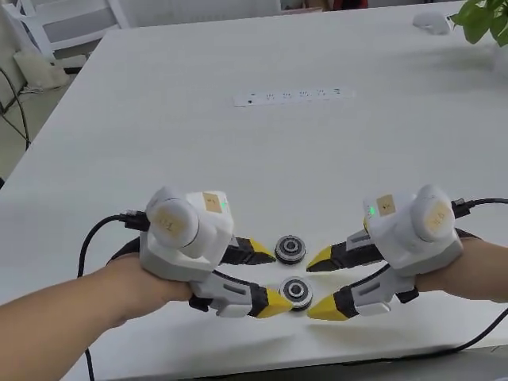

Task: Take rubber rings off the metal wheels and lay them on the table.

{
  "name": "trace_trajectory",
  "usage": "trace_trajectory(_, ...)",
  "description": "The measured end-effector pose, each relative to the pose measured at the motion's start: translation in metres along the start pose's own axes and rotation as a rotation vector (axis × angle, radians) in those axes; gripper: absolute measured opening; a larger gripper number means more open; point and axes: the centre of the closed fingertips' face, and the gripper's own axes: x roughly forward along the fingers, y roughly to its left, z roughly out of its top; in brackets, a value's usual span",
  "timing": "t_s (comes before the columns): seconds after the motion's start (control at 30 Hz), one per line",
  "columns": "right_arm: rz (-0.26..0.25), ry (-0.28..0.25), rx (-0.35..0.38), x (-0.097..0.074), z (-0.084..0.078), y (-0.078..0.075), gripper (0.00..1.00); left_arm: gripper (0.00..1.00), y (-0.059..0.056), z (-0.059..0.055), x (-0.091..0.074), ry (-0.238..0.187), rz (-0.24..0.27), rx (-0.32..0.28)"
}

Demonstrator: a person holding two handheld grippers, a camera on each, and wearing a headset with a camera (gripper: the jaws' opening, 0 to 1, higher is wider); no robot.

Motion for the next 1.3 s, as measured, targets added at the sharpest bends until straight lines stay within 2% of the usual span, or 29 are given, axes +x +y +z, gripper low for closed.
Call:
trace_trajectory(0.5,0.006,0.012,0.0,0.001,-0.005,0.002,0.38,0.28,-0.002,-0.002,0.016,0.005,-0.018,-0.02)
trace_trajectory(0.67,0.009,0.012,0.0,0.002,-0.006,0.003,0.38,0.24,-0.006,-0.002,0.021,0.01,-0.028,-0.002)
trace_trajectory(0.77,0.008,0.01,0.001,0.002,-0.005,0.002,0.38,0.22,-0.007,-0.003,0.024,0.017,-0.029,0.01)
trace_trajectory(0.83,0.007,0.008,0.0,0.002,-0.005,0.002,0.38,0.2,-0.005,-0.009,0.025,0.046,-0.006,0.024)
trace_trajectory(0.87,0.006,0.008,0.001,0.002,-0.005,0.002,0.38,0.19,-0.005,-0.003,0.025,0.017,-0.004,0.059)
trace_trajectory(0.93,0.006,0.008,0.002,0.002,-0.005,0.002,0.38,0.18,-0.007,-0.005,0.024,0.026,-0.002,0.05)
trace_trajectory(1.0,0.005,0.007,0.003,0.002,-0.005,0.002,0.38,0.17,-0.006,-0.004,0.024,0.03,0.011,0.104)
trace_trajectory(1.03,0.005,0.006,0.003,0.002,-0.005,0.002,0.38,0.16,-0.008,-0.007,0.024,0.043,0.003,0.092)
trace_trajectory(1.13,0.005,0.001,0.002,0.002,-0.004,0.003,0.37,0.14,-0.004,-0.005,0.024,0.024,0.028,0.089)
trace_trajectory(1.17,0.005,0.001,0.002,0.003,-0.004,0.003,0.37,0.14,-0.004,-0.004,0.025,0.017,0.022,0.099)
trace_trajectory(1.3,0.001,-0.01,0.015,0.005,-0.003,0.003,0.35,0.14,-0.003,-0.005,0.025,0.002,0.03,0.07)
